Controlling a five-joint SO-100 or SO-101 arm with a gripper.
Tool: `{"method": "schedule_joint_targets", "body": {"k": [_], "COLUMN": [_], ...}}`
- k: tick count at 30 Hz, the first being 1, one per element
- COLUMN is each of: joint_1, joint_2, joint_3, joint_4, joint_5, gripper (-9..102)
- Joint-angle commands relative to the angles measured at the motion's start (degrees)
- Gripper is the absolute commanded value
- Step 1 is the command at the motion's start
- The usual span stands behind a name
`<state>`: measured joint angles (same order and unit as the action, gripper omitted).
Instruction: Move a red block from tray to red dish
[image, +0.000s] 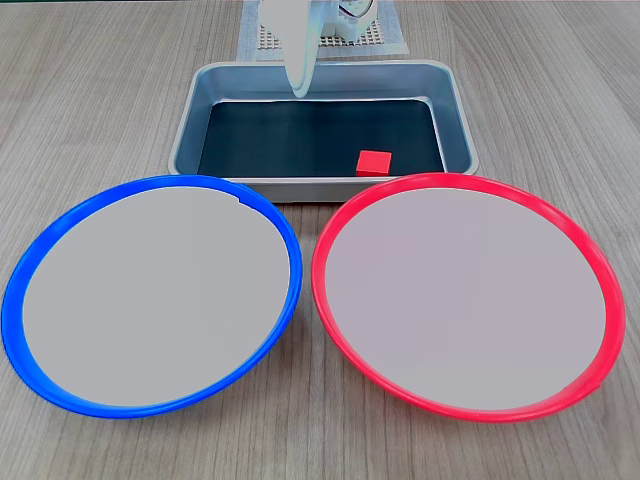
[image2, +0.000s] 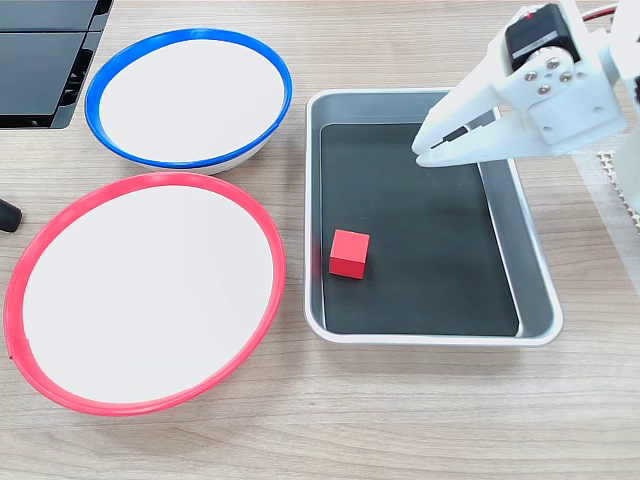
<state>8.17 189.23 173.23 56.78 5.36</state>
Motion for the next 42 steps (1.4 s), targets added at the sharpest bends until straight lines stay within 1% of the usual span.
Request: {"method": "schedule_joint_targets", "body": {"k": [1,24,29,30,32,33,36,37,38,39,41,42], "joint_1": [-0.26,-0.26,-1.85,-1.49,-0.44,-0.44,0.09,1.05,2.11,3.25,3.96,3.6], "joint_2": [1.41,1.41,1.41,1.41,1.41,0.7,-7.38,-10.99,-14.41,-17.84,-25.58,-29.97], "joint_3": [0.0,0.0,0.0,0.0,-0.09,-0.53,-4.39,-6.33,-8.7,-10.99,-16.35,-19.69], "joint_4": [0.26,0.26,0.26,0.09,-1.32,-1.67,-1.41,-1.32,-1.93,-2.72,-5.71,-5.63], "joint_5": [-0.53,-0.53,-2.99,-5.98,-18.9,-27.25,-59.5,-67.85,-72.16,-74.18,-75.15,-76.11], "gripper": [0,0,0,0,0,0,0,0,0,0,0,0]}}
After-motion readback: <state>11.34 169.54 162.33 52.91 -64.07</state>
